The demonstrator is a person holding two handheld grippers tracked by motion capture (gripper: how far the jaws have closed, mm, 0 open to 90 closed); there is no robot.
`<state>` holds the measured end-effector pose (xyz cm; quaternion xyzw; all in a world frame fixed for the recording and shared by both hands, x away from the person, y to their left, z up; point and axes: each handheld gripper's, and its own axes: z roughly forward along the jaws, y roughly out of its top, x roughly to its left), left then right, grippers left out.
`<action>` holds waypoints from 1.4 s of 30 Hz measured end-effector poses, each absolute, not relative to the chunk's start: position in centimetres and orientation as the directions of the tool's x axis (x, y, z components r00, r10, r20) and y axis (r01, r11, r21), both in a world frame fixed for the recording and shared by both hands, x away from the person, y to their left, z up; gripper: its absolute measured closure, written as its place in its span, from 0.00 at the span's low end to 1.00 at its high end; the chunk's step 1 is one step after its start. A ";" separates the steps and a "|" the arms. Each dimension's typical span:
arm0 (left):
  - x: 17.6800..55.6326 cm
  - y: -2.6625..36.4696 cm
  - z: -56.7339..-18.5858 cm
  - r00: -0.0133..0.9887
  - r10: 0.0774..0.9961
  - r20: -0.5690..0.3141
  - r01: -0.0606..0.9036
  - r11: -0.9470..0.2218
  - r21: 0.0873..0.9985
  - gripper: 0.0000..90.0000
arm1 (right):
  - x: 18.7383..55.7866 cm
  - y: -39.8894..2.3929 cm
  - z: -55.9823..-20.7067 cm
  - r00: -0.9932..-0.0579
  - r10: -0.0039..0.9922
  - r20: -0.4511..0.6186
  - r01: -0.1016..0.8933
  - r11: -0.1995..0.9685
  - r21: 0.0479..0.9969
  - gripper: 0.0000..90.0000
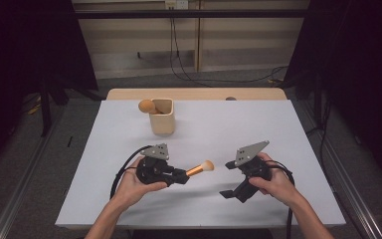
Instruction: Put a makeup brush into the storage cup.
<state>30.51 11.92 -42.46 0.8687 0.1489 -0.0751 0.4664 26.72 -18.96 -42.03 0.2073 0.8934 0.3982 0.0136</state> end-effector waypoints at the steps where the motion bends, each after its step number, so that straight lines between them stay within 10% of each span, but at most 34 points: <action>1: 30.6 12.1 -42.5 0.943 0.190 -0.275 0.334 -0.506 0.795 0.83 | 26.7 -19.1 -42.1 -0.909 0.391 0.145 0.367 0.584 0.724 0.05; 42: 29.3 12.4 -41.5 0.953 0.164 -0.253 0.284 -0.202 0.937 0.83 | 25.2 -18.9 -42.7 -0.921 0.324 0.218 0.297 0.217 0.930 0.00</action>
